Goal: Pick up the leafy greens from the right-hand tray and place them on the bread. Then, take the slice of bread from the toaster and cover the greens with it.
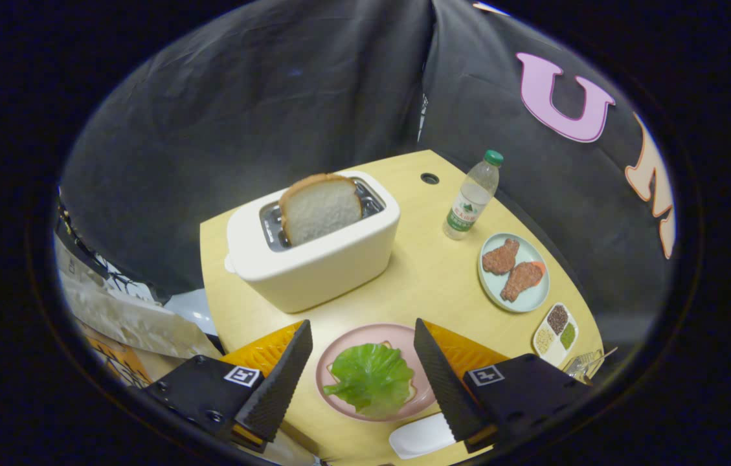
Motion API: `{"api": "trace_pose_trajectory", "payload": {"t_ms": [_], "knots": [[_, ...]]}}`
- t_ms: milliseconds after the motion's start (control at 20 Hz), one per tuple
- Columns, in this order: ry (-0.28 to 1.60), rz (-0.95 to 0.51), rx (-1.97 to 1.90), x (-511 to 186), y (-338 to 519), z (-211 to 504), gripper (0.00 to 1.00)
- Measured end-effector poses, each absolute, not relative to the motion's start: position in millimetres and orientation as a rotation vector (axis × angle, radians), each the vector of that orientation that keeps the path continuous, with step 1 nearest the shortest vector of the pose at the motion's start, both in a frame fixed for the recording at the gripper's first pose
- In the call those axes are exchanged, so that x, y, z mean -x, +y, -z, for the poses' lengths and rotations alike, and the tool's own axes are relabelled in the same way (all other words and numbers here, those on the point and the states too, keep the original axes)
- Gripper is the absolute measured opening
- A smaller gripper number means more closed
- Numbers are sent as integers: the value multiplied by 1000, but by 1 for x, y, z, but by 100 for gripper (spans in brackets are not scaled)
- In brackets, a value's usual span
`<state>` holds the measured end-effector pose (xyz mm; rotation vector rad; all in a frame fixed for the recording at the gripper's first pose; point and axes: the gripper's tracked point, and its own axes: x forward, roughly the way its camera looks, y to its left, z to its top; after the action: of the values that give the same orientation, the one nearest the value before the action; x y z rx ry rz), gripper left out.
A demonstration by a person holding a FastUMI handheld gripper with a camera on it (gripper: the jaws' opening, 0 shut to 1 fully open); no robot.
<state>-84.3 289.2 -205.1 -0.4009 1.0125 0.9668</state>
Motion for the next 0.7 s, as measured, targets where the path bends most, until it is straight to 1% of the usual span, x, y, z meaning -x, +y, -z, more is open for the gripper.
{"api": "trace_pose_trajectory", "payload": {"t_ms": [400,700], "knots": [[1089,-912,334,53,327,182,100],[1089,-940,286,44,373,166,98]]}}
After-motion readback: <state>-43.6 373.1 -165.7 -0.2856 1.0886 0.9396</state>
